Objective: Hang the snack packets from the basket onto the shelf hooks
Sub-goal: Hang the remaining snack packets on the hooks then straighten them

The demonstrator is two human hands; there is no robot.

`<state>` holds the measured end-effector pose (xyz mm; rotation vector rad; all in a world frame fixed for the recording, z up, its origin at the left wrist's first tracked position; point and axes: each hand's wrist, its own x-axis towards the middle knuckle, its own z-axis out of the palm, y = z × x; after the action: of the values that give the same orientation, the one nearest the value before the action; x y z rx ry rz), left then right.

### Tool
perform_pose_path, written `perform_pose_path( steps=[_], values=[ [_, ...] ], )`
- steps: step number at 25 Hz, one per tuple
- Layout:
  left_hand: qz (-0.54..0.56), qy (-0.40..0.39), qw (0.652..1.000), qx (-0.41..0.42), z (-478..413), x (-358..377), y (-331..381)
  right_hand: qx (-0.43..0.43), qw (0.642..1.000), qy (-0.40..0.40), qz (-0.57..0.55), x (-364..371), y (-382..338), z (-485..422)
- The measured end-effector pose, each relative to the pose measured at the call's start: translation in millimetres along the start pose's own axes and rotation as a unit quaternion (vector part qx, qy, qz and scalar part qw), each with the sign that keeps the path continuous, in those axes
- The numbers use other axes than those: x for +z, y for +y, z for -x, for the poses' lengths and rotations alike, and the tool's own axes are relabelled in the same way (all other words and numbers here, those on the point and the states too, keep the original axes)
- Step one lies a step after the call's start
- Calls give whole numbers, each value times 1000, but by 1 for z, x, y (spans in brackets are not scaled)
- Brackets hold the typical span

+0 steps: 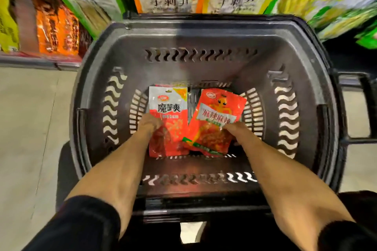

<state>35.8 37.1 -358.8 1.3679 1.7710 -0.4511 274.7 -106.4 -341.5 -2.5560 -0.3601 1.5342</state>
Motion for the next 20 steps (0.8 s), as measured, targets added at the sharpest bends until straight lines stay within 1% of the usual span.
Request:
perform_pose_path(
  steps=[2,4,6,7,8,9,11,13,14,17,18,20],
  values=[
    [69,-6,997,-26,0,-2,-1,30,997,28,-68,-4,5,-5],
    [148,-41,988,-11,-5,1,-4,54,994,33,-86,-5,11,-11],
    [207,-77,975,7,2,3,-4,52,993,28,-102,-8,10,-8],
    [218,-83,972,19,14,0,-1,43,991,31,-122,-11,6,3],
    [226,-79,971,27,26,-4,0,34,989,32,-139,-14,1,14],
    [210,-69,974,44,41,-11,1,22,986,25,-162,-20,-2,28],
    [134,-25,986,95,73,-30,2,-13,982,13,-185,-31,-9,61],
    [84,25,990,113,100,-53,-1,-50,988,27,-141,-48,-13,93],
    [73,31,990,115,114,-66,-4,-68,991,42,-105,-57,-18,115],
    [107,7,987,117,155,-109,-13,-138,986,84,-35,-84,-29,176],
    [129,9,984,123,161,-118,-20,-157,983,92,-38,-95,-37,201],
    [173,35,976,129,207,-153,-17,-203,972,110,-44,-119,-54,247]
  ],
)
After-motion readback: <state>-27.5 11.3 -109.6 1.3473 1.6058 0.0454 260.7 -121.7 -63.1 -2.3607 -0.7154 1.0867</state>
